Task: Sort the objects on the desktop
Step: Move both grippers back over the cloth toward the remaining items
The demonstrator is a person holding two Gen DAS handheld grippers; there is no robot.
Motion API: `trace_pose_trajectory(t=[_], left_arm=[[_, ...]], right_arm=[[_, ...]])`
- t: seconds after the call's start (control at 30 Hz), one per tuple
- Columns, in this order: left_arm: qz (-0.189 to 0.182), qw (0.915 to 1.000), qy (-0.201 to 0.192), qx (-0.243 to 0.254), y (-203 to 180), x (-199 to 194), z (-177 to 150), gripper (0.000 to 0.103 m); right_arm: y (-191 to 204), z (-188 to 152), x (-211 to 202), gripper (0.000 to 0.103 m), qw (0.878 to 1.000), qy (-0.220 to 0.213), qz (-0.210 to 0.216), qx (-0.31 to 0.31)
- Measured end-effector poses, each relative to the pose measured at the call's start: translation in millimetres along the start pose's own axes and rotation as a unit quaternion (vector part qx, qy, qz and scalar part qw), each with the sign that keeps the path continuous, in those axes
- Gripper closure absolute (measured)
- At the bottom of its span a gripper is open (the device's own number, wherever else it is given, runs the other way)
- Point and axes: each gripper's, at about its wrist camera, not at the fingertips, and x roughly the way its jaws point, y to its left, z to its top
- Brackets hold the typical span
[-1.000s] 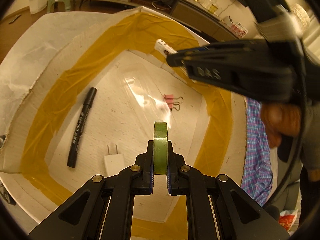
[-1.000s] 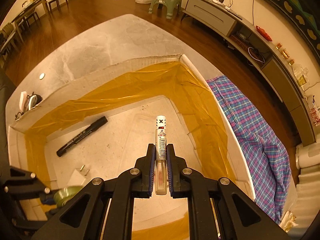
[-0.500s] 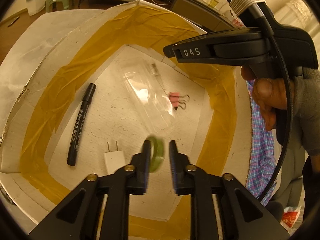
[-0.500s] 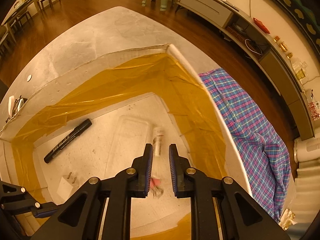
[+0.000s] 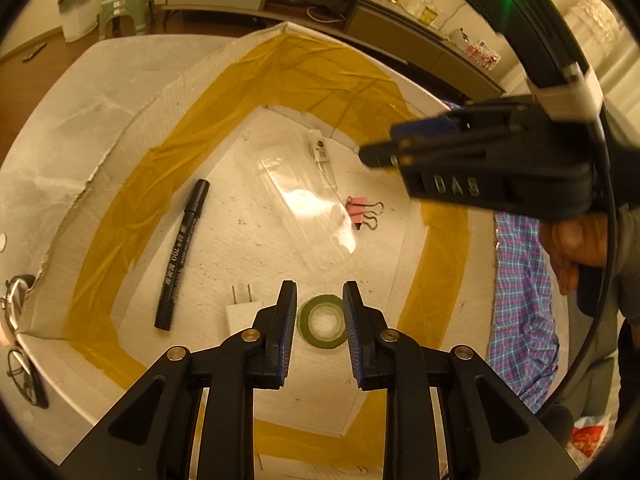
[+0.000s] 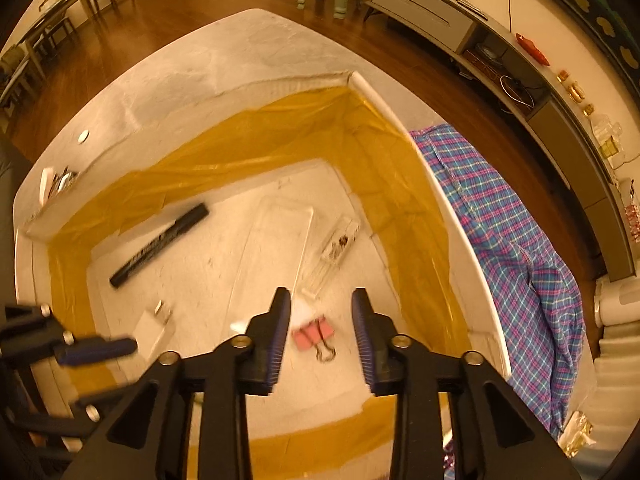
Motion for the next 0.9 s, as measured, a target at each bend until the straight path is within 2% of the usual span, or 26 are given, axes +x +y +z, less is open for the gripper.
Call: trace_pose_trajectory(t=[0.2, 0.37, 0.5, 0.8, 0.9], left_arm=[[0.019, 0.9989, -0.032, 0.029, -13, -17, -5, 0.078], [0.023, 0.9982, -0.043, 0.034, -17, -29, -9, 0.078], [0.028, 0.9973, -0.053, 0.042, -23, -38, -12, 0.078], [0.026, 0.9946, -0.079, 0.062, -44, -55, -17, 0.078], [0.026, 0.9934, -0.088, 0.07, -51, -60, -20, 0.075]], right_arm=[[2, -21, -16, 0.065, 1.0, -0.001, -0.003, -0.007], [3, -36, -32, 0.063, 1.0, -0.004, -0.004, -0.014], [8, -46, -47, 0.053, 1.0, -0.009, -0.007, -0.025], [20, -73, -77, 0.052, 0.998, -0.04, -0.019, -0.039], [21, -83, -84, 0.049, 0.998, -0.053, -0.021, -0.036]])
